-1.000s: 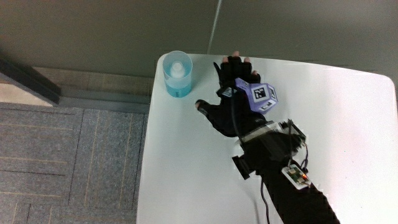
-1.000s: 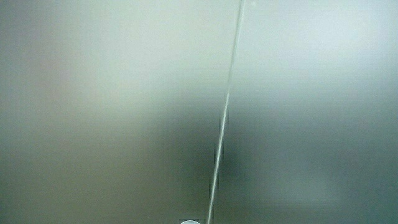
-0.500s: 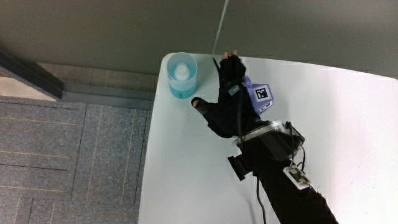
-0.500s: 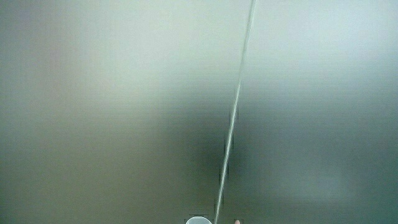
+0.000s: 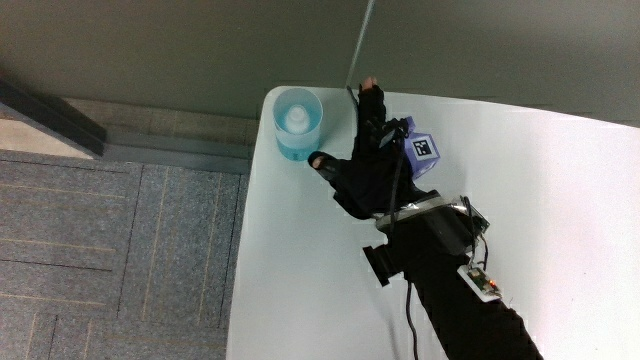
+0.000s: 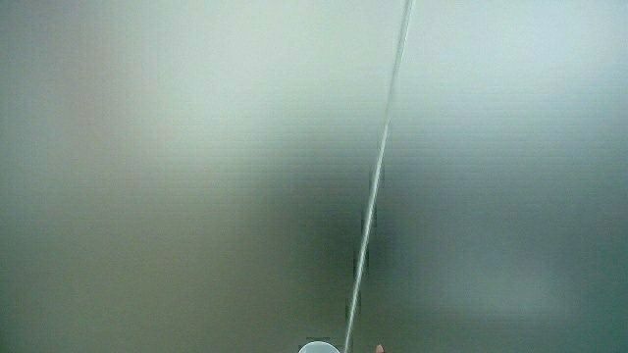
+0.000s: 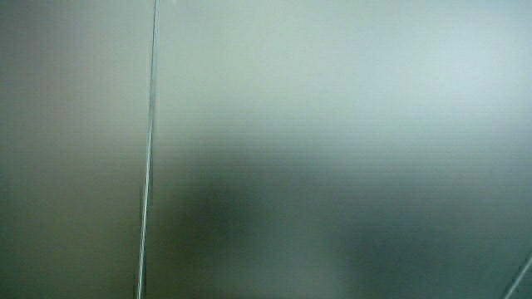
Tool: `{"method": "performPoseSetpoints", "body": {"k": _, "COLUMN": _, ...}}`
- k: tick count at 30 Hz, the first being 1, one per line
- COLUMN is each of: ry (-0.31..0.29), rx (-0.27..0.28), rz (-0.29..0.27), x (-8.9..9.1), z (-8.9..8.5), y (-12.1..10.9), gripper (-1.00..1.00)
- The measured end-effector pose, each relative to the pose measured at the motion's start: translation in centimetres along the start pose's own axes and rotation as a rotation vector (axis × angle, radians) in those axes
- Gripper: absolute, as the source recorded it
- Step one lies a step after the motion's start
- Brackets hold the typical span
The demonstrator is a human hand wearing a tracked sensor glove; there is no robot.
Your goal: Pick cleaning spray
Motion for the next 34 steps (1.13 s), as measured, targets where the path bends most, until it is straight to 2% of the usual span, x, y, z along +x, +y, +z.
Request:
{"method": "performPoseSetpoints", "body": {"k": 3, "ry": 0.007, "rx": 0.029, "rz": 0.023, "x": -0.5, "z": -0.2, "y": 0.2, "gripper": 0.00}}
{"method": "performPoseSetpoints", "body": {"k": 4, "ry": -0.011, "rx": 0.044, "rz": 0.002, "x": -0.5, "z": -0.2, "y": 0.2, "gripper": 0.06}}
{"method": "performPoseSetpoints", "body": {"k": 9, "ry": -0.047, "rx": 0.026, "rz": 0.023, "x": -1.7, "z": -0.7, "y": 0.6, "gripper": 0.33}}
{"method": "performPoseSetpoints", "body": {"k": 10, "ry": -0.038, "rx": 0.031, "rz": 0.019, "x": -2.0, "z": -0.8, "y": 0.6, "gripper": 0.39}}
{"method": "performPoseSetpoints", "body": {"k": 11, "ry": -0.061, "rx": 0.049, "rz": 0.038, "x": -2.2, "z": -0.9, "y": 0.5, "gripper": 0.44}}
{"method": "performPoseSetpoints", "body": {"k": 12, "ry": -0.047, "rx": 0.049, "rz": 0.051, "x": -2.4, "z": -1.0, "y": 0.5, "gripper": 0.50}}
{"method": "performPoseSetpoints", "body": {"k": 15, "ry": -0.075, "rx": 0.072, "rz": 0.047, "x": -2.5, "z": -0.6, "y": 0.4, "gripper": 0.67}}
{"method": "performPoseSetpoints", "body": {"k": 18, "ry": -0.064, "rx": 0.087, "rz": 0.055, "x": -2.7, "z": -0.6, "y": 0.3, "gripper": 0.83}}
{"method": "performPoseSetpoints", "body": {"k": 19, "ry": -0.055, "rx": 0.081, "rz": 0.042, "x": -2.8, "z": -0.7, "y": 0.2, "gripper": 0.89}}
{"method": "performPoseSetpoints", "body": {"k": 20, "ry": -0.073, "rx": 0.087, "rz": 0.035, "x": -2.7, "z": -0.5, "y": 0.1, "gripper": 0.94}}
{"method": "performPoseSetpoints", "body": {"k": 21, "ry": -0.069, "rx": 0.091, "rz": 0.053, "x": -2.5, "z": -0.4, "y": 0.1, "gripper": 1.00}}
{"method": "performPoseSetpoints", "body": {"k": 23, "ry": -0.067, "rx": 0.085, "rz": 0.053, "x": -2.6, "z": -0.3, "y": 0.1, "gripper": 1.00}}
{"method": "performPoseSetpoints", "body": {"k": 24, "ry": -0.057, "rx": 0.083, "rz": 0.074, "x": -3.1, "z": -0.4, "y": 0.0, "gripper": 1.00}}
{"method": "performPoseSetpoints", "body": {"k": 25, "ry": -0.070, "rx": 0.092, "rz": 0.072, "x": -3.2, "z": -0.3, "y": 0.0, "gripper": 1.00}}
{"method": "performPoseSetpoints", "body": {"k": 29, "ry": -0.067, "rx": 0.072, "rz": 0.104, "x": -4.9, "z": -0.6, "y": -0.3, "gripper": 1.00}}
{"method": "performPoseSetpoints", "body": {"k": 32, "ry": -0.078, "rx": 0.057, "rz": 0.128, "x": -5.2, "z": -0.8, "y": -0.2, "gripper": 1.00}}
{"method": "performPoseSetpoints", "body": {"k": 33, "ry": -0.096, "rx": 0.057, "rz": 0.158, "x": -4.5, "z": -0.5, "y": -0.1, "gripper": 1.00}}
{"method": "performPoseSetpoints", "body": {"k": 34, "ry": -0.077, "rx": 0.041, "rz": 0.161, "x": -4.1, "z": -0.7, "y": -0.1, "gripper": 1.00}}
